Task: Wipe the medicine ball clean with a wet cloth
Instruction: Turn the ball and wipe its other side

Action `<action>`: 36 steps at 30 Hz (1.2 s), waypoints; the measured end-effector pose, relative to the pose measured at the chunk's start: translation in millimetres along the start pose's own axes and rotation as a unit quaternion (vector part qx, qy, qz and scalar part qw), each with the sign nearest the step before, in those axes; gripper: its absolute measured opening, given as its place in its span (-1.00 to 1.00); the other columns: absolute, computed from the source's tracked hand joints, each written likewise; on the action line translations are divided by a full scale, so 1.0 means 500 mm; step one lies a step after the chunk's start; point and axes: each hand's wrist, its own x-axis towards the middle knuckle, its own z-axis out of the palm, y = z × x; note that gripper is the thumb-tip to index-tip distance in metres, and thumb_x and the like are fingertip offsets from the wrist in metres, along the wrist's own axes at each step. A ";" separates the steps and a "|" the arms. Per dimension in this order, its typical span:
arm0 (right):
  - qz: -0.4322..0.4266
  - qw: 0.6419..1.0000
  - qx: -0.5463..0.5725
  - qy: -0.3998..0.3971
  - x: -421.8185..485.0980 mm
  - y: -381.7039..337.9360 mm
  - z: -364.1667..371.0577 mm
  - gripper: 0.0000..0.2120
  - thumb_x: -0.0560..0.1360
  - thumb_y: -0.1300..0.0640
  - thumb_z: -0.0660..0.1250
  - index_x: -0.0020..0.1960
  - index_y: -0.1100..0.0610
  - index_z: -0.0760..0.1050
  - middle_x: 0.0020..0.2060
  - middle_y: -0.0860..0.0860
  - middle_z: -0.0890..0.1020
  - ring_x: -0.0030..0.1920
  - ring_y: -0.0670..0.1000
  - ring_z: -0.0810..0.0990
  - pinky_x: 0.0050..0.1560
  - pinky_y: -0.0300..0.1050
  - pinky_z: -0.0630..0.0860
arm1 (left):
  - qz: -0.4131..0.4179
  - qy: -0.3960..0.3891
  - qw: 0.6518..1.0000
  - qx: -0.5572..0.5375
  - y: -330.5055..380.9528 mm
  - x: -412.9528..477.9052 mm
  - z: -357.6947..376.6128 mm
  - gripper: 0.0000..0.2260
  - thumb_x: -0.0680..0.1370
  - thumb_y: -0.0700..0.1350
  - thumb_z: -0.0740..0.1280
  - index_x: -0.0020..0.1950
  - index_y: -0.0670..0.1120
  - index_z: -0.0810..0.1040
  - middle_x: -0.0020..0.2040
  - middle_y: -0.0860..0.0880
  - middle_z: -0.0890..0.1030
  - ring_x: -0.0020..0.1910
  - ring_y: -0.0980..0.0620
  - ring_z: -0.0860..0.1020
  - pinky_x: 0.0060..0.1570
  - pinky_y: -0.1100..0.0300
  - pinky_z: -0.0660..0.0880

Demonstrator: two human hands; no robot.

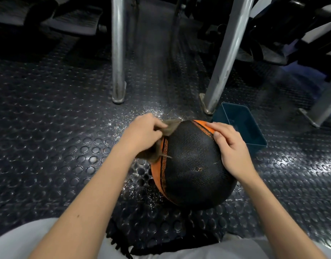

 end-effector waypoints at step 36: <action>-0.010 0.989 -0.145 -0.040 0.026 -0.003 0.015 -0.57 0.45 -0.37 -0.04 0.31 -0.39 0.15 0.47 -0.14 0.21 0.49 -0.06 0.06 0.40 0.32 0.07 | -0.089 0.076 0.987 -0.107 -0.054 0.032 0.048 -0.72 0.56 -0.25 0.26 0.20 -0.03 0.61 0.19 0.03 0.60 0.23 0.00 0.49 0.18 0.25 0.33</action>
